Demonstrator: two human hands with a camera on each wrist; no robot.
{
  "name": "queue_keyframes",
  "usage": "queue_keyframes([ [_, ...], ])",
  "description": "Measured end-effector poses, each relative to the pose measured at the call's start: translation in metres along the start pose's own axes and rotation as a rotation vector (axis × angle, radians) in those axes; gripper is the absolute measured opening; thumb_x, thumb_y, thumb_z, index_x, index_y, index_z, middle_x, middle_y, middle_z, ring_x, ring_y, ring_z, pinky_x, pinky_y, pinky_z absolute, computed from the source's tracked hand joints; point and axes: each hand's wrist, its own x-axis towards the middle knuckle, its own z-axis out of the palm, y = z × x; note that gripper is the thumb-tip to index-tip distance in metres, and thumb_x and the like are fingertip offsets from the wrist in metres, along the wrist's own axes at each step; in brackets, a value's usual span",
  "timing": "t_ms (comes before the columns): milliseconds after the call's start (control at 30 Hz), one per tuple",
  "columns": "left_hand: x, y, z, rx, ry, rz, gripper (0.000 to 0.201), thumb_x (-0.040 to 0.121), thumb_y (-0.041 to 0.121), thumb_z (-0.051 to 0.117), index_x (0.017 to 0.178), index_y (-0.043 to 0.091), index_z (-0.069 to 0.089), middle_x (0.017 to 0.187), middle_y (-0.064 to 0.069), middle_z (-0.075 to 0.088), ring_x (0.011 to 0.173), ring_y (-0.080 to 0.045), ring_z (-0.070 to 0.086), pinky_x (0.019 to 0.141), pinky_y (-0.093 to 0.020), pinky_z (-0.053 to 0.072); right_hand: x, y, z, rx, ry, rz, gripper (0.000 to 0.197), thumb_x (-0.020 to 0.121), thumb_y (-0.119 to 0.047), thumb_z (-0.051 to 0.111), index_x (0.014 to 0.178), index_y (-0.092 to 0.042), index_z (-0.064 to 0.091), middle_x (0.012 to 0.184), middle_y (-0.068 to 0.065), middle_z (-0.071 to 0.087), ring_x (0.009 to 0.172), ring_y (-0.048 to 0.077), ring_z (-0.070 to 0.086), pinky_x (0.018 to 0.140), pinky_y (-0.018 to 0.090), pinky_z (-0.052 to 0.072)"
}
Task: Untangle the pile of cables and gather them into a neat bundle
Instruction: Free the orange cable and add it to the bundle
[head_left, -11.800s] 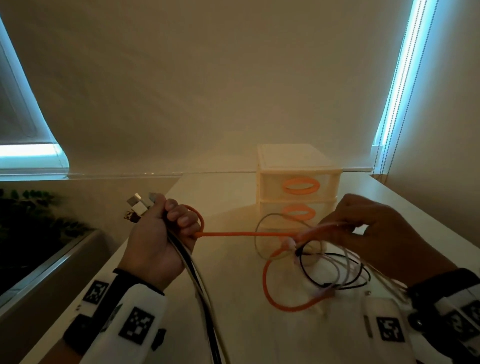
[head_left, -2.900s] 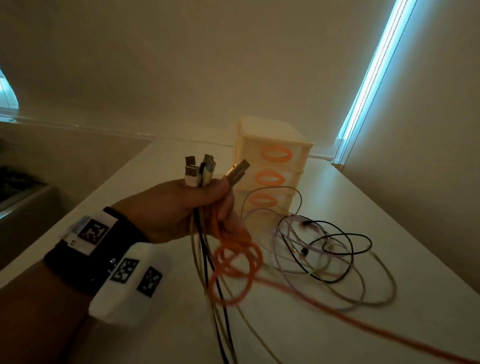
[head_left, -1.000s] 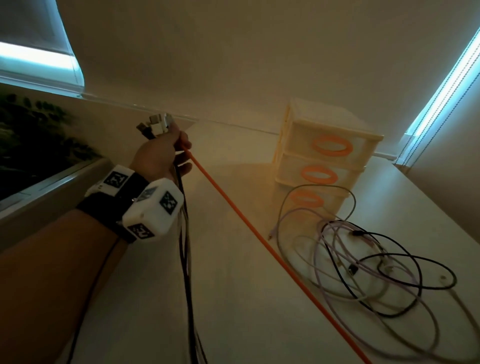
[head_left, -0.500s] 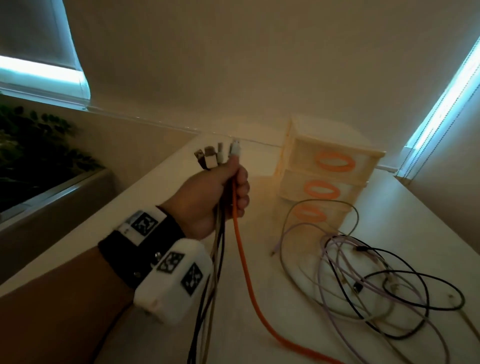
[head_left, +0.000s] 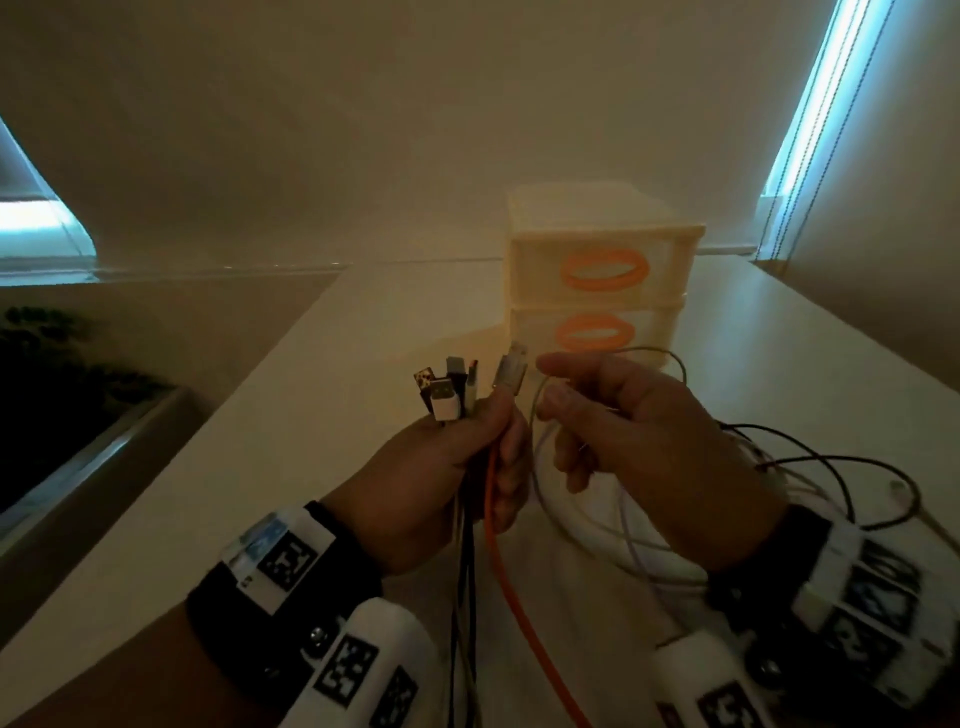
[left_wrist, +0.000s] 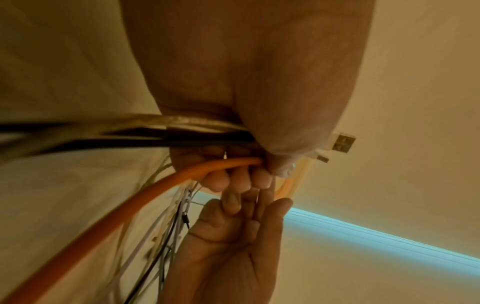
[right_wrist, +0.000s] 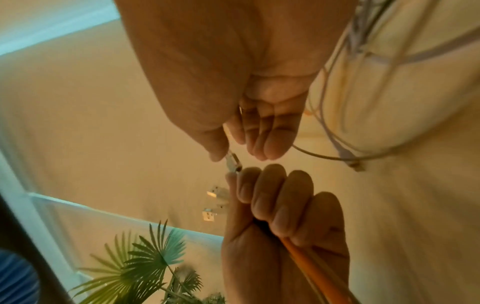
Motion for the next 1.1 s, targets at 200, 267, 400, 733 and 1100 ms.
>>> queue_keyframes([
  [200, 0.002, -0.016, 0.013, 0.11, -0.119, -0.093, 0.042, 0.102, 0.04, 0.043, 0.071, 0.013, 0.055, 0.062, -0.008, 0.048, 0.054, -0.022, 0.045, 0.055, -0.032, 0.037, -0.004, 0.021, -0.015, 0.116, 0.014, 0.095, 0.012, 0.091, -0.02, 0.068, 0.087, -0.01, 0.074, 0.07, 0.007, 0.062, 0.057, 0.019, 0.048, 0.048, 0.025, 0.041],
  [267, 0.003, -0.018, 0.015, 0.123, -0.104, -0.106, 0.04, 0.098, 0.041, 0.047, 0.072, 0.014, 0.06, 0.059, -0.006, 0.045, 0.053, -0.02, 0.043, 0.052, -0.03, 0.035, -0.004, 0.022, -0.019, 0.125, 0.013, 0.095, 0.012, 0.093, -0.015, 0.067, 0.089, -0.006, 0.073, 0.065, 0.001, 0.06, 0.057, 0.015, 0.047, 0.049, 0.024, 0.039],
  [400, 0.003, -0.017, 0.021, 0.155, -0.113, -0.126, 0.033, 0.098, 0.035, 0.053, 0.083, 0.01, 0.068, 0.056, -0.003, 0.03, 0.047, -0.016, 0.032, 0.045, -0.025, 0.031, -0.008, 0.019, -0.015, 0.134, -0.014, 0.056, 0.023, 0.093, -0.017, 0.068, 0.097, 0.006, 0.067, 0.067, 0.012, 0.061, 0.051, 0.023, 0.049, 0.046, 0.03, 0.042],
  [733, 0.008, 0.014, 0.018, 0.127, 0.272, 0.087, 0.06, 0.106, 0.048, 0.034, 0.07, 0.01, 0.063, 0.071, -0.007, 0.06, 0.069, -0.02, 0.057, 0.07, -0.039, 0.046, -0.02, 0.008, -0.002, -0.095, -0.069, 0.141, 0.03, 0.089, -0.038, 0.067, 0.113, -0.022, 0.061, 0.09, -0.001, 0.074, 0.078, 0.015, 0.071, 0.075, 0.038, 0.061],
  [1100, -0.005, 0.03, 0.014, -0.325, 0.345, 0.042, 0.061, 0.104, 0.054, 0.039, 0.057, 0.015, 0.039, 0.059, -0.004, 0.047, 0.063, -0.022, 0.054, 0.065, -0.032, 0.051, -0.03, -0.023, 0.059, 0.239, -0.353, 0.544, 0.026, 0.107, -0.037, 0.041, 0.097, -0.015, 0.049, 0.061, -0.002, 0.04, 0.049, 0.012, 0.034, 0.045, 0.025, 0.036],
])
